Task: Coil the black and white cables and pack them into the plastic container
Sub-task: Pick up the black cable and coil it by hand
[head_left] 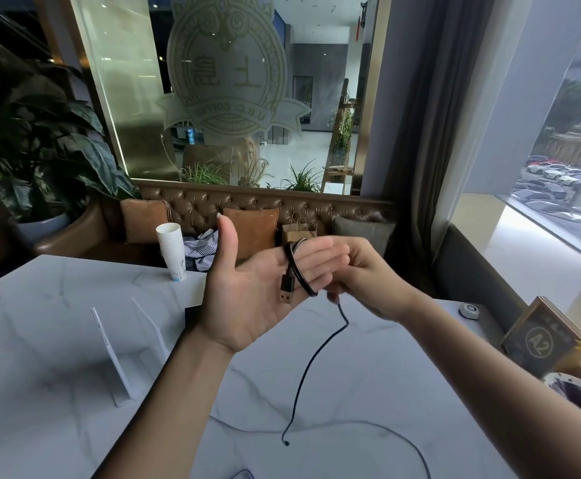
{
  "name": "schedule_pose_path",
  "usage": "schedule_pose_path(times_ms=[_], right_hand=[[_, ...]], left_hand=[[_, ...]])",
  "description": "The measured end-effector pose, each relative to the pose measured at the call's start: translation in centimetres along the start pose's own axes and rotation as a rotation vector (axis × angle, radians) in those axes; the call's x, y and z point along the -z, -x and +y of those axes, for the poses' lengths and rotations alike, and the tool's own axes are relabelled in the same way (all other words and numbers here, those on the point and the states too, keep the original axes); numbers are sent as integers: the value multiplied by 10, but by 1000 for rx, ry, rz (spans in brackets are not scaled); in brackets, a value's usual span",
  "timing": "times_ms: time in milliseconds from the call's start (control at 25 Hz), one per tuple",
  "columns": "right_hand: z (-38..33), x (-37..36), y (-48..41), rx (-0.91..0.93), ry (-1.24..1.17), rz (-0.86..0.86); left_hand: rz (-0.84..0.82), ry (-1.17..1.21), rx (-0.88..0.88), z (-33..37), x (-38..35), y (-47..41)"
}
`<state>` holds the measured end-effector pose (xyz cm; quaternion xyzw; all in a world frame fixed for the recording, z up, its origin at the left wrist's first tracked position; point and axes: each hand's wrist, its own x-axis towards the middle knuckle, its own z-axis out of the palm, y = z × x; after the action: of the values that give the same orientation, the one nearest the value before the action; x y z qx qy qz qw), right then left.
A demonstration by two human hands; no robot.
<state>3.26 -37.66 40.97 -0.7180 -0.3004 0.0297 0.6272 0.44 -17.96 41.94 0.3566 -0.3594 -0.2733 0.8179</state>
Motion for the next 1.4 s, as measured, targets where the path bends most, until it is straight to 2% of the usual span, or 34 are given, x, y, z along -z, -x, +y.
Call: schedule_pose_path(times_ms=[160,280,400,520,720,800,960,1120,1240,1400], right_hand=[[14,-26,13,-189,-84,-44],[11,-30,22,-244,106,-76],[-10,-22,26,-115,508,-75],[-32,-10,24,24,819,-84],[-56,-4,14,230,1015,-92],[-64,-3,8,269,1040,-79],[-74,2,-6,333,972,9],[-70,5,-17,198,517,125],[-55,2,-22,200,377,162],[-40,-4,-25,179,266,231]], left_hand=[[130,45,-171,5,1,-2],[308,-101,-224,8,9,-5],[426,-308,-185,10,22,-4],[427,-412,-58,12,32,0],[384,-481,129,8,29,-2],[280,-495,204,7,28,-4],[206,-513,338,6,22,-2],[-44,-359,419,10,9,5],[-190,-232,405,12,0,6],[-244,-152,412,8,-6,2]])
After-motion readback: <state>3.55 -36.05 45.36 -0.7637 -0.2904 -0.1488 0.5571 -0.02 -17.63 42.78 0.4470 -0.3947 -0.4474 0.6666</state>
